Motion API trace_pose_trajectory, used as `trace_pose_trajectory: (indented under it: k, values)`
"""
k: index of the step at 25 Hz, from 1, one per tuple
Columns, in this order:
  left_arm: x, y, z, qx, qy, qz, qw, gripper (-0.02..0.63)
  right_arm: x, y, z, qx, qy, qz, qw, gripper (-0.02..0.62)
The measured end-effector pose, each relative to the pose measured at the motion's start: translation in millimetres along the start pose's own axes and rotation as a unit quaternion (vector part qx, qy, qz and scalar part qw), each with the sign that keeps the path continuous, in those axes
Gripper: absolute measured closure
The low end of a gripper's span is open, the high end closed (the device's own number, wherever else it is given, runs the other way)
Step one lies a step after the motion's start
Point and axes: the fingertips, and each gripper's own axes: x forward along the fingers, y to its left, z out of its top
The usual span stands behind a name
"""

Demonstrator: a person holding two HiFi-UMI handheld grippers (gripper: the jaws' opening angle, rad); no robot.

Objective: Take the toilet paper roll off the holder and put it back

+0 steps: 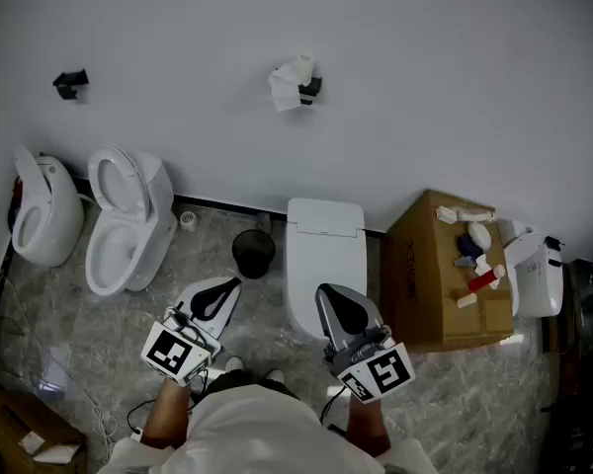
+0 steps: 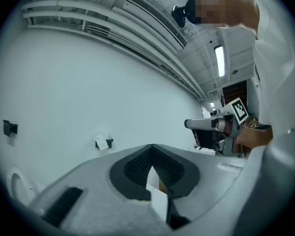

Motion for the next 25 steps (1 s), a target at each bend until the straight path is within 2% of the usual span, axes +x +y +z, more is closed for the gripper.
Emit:
trace_pose_trajectory:
  k: [11,25]
  values:
    - [7,-13,-1,0.006,-0.001,-0.021,0.9998,0.607,-6,-2,-10,-0.028,0.024,-0.01,0.999,0.591]
    - [4,-13,-7,0.003,0.014,-0.016,0.9998,0.607,-6,-1,-12,-0.027,0.027,-0.011,0.999,0.591]
